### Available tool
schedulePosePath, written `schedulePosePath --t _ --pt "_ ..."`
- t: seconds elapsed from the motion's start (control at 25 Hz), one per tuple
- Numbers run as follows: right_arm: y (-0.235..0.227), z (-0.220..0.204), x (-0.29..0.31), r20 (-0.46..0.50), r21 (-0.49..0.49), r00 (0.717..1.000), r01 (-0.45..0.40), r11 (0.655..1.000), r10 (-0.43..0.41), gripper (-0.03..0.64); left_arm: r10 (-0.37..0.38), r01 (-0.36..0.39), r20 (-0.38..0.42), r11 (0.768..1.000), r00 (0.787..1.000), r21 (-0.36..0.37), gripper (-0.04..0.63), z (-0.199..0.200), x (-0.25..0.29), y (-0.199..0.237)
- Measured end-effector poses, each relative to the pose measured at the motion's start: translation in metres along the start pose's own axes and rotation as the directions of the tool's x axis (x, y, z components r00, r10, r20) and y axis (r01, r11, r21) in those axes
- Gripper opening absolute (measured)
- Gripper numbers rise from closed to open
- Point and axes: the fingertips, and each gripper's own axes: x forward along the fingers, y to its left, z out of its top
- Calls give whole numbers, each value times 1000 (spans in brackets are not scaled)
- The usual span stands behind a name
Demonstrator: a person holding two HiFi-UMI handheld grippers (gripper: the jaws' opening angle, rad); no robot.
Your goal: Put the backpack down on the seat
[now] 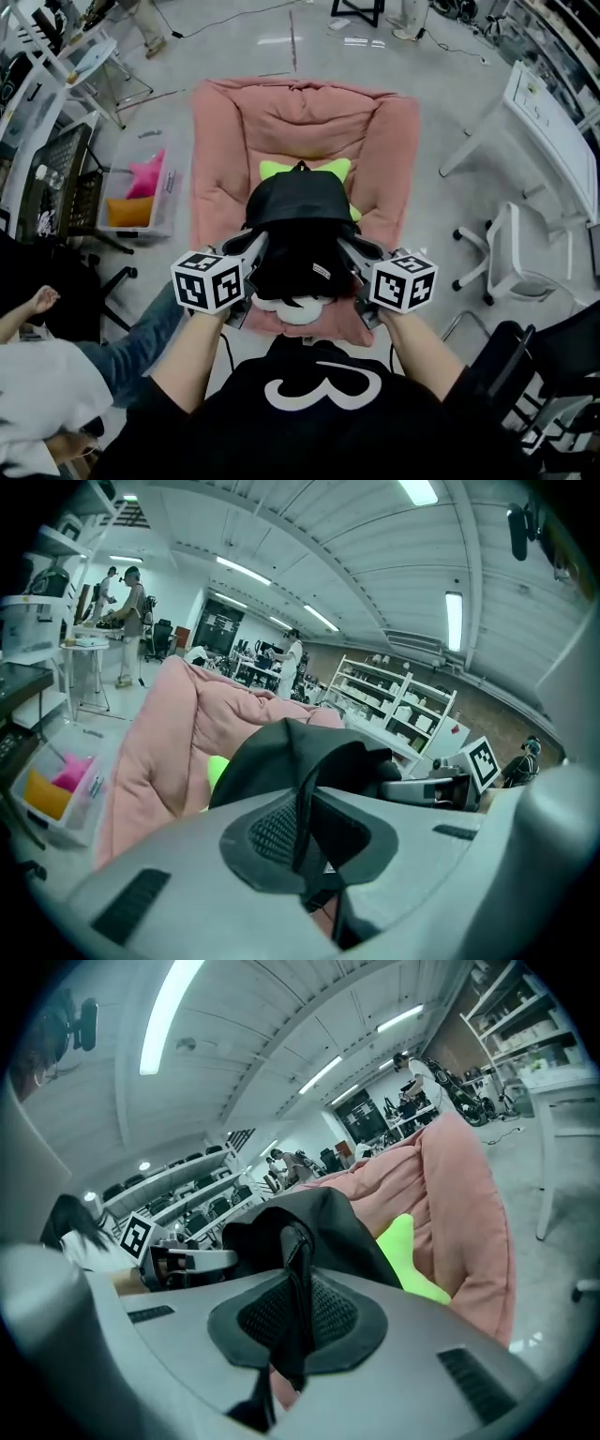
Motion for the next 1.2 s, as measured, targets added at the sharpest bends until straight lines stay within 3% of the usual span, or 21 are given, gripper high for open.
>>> schedulePosePath --t 0.44,0.56,0.72,1.08,1.2 --pt "-32 -11 43 -3 -34 990 142 989 -142 29 -77 81 -78 995 994 50 32 -5 53 48" --pt "-45 -16 54 3 -24 983 181 983 -181 29 -70 76 -80 994 994 78 35 -11 66 58" --pt "-64 -29 72 -12 -17 974 225 974 -225 29 -55 61 -96 996 994 62 35 -21 86 76" --pt "-94 -29 91 7 21 967 256 966 -256 31 -90 97 -126 994 988 51 38 -24 120 92" --pt "-94 -29 91 6 45 969 248 968 -249 53 -101 108 -139 993 985 48 103 -26 120 97"
